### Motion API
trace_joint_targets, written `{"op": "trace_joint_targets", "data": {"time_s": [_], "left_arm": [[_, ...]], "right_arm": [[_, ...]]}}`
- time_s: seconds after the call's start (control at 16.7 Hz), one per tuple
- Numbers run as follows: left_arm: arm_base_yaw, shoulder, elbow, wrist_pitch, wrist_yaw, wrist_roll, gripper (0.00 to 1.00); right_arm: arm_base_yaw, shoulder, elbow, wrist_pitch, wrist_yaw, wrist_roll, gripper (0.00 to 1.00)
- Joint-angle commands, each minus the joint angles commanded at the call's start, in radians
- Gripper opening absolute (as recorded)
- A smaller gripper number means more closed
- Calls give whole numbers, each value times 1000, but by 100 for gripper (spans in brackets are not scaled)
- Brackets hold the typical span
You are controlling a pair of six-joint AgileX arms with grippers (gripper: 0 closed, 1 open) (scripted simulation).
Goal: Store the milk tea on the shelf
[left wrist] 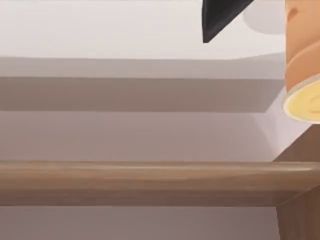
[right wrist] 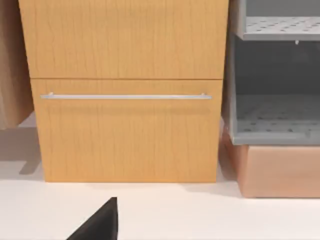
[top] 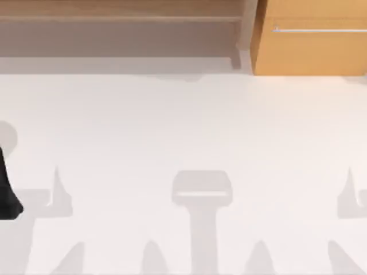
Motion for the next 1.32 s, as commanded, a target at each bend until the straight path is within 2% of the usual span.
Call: {"op": "trace_joint_targets", "data": {"time_s": [0.24, 0.54, 0.78, 1.32], "left_arm": [[19, 31, 4, 28, 13, -4, 100], [153, 290, 36, 256, 123, -27, 100], [304, 630, 82, 549, 271, -36, 100], [651, 1537, 241, 1186, 660, 31, 100]], "right_arm": [[0, 0, 0, 0, 0, 0, 100], [0, 0, 0, 0, 0, 0, 100], [0, 0, 0, 0, 0, 0, 100], [0, 0, 0, 0, 0, 0, 100]]}}
